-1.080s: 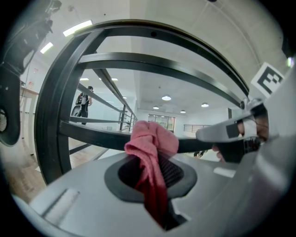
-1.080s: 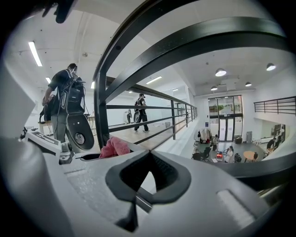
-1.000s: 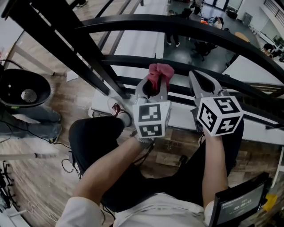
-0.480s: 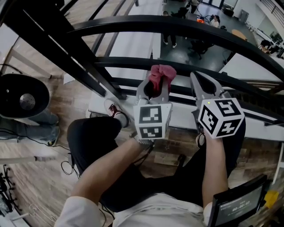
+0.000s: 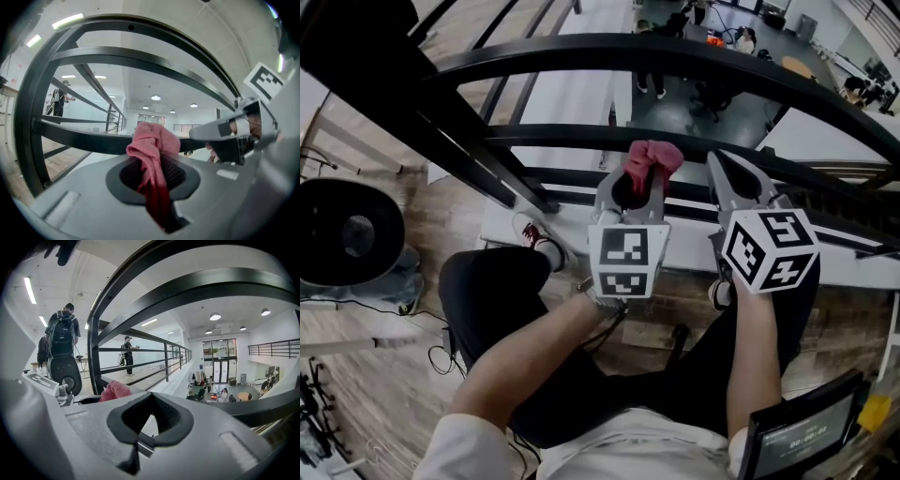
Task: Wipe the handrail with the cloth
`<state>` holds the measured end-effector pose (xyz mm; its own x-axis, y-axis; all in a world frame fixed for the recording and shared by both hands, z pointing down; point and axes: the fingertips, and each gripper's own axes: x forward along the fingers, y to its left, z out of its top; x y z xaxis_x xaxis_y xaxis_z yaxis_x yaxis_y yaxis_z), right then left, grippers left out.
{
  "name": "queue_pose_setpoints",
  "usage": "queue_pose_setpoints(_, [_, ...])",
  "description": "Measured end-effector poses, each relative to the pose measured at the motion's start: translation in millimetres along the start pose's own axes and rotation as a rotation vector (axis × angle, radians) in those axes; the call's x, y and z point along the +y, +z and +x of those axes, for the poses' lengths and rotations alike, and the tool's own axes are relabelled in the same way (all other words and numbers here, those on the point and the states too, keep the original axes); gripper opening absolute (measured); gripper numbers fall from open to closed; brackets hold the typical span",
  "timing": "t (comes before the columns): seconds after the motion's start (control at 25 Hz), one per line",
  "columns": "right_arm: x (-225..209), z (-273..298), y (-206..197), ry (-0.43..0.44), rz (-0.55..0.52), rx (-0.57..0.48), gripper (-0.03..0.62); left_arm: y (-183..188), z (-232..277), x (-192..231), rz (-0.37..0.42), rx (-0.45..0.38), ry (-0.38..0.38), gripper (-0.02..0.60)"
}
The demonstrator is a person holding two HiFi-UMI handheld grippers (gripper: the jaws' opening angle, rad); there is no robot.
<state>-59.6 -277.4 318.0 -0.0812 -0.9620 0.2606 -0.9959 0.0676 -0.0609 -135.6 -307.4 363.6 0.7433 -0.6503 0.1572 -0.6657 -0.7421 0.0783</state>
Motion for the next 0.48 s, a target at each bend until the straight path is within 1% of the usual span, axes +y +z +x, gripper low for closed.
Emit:
queue_pose_setpoints(0.2, [-10,-6,2,-0.015,0.007,-0.007,0.002,0,3,-8,-0.003,0.004,-0.016,0.046])
queue_pose_setpoints(0.48, [-20,-11,-2,-0.036,0.023,-0.013,0.002,-3,9,-23,0.018,0.007,-0.051,0.049])
